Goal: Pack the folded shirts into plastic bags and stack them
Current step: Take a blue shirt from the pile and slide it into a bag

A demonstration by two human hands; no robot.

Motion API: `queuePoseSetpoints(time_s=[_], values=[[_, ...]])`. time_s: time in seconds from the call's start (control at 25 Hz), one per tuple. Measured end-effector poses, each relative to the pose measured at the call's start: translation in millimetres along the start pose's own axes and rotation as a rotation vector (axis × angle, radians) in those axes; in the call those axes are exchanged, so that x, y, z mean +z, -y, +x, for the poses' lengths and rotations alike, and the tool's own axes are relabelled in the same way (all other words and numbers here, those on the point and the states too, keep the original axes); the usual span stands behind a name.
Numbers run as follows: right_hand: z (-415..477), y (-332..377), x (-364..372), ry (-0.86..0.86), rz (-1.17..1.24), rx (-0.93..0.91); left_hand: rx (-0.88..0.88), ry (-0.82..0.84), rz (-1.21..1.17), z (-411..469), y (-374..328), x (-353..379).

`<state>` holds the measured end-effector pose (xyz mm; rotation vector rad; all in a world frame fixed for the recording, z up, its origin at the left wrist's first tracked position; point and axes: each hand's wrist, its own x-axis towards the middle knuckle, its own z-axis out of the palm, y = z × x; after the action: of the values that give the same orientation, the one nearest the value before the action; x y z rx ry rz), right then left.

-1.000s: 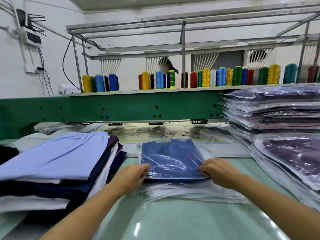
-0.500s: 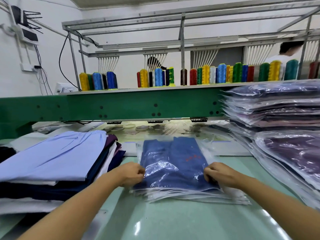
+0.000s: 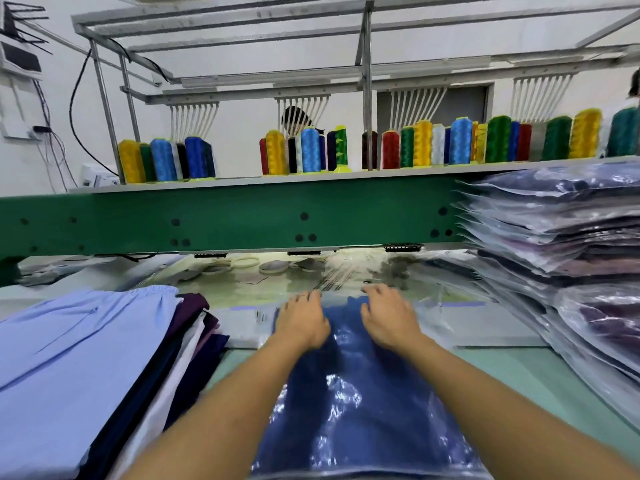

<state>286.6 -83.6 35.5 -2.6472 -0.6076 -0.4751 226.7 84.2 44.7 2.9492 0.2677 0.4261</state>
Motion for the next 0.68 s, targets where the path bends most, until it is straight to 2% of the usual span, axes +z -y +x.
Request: queuePoseSetpoints(time_s=[0.08, 0.24, 0.36, 0.52, 0.68], values=[[22.3, 11.8, 21.1, 0.084, -0.018, -0.051, 0.034, 0.002, -0.009, 21.3, -10.9, 17.9], [42.8, -2.7, 64.0, 0.322, -0.133, -0.005, -0.052, 0.181, -0.004, 41.9, 0.3, 61.8], [47.1, -25.2, 81.1, 0.316, -0.207, 0.012, -0.143, 0.175, 0.015, 44.8, 19.1, 81.9], [47.8, -44.3, 74.0, 0.304, -0.185, 0.115, -0.263, 0.100, 0.044, 42.6, 29.9, 83.6], [32.5, -66.6, 60.9, 0.296, -0.177, 0.168, -0.295, 0.088, 0.035, 28.9, 40.0, 78.1]])
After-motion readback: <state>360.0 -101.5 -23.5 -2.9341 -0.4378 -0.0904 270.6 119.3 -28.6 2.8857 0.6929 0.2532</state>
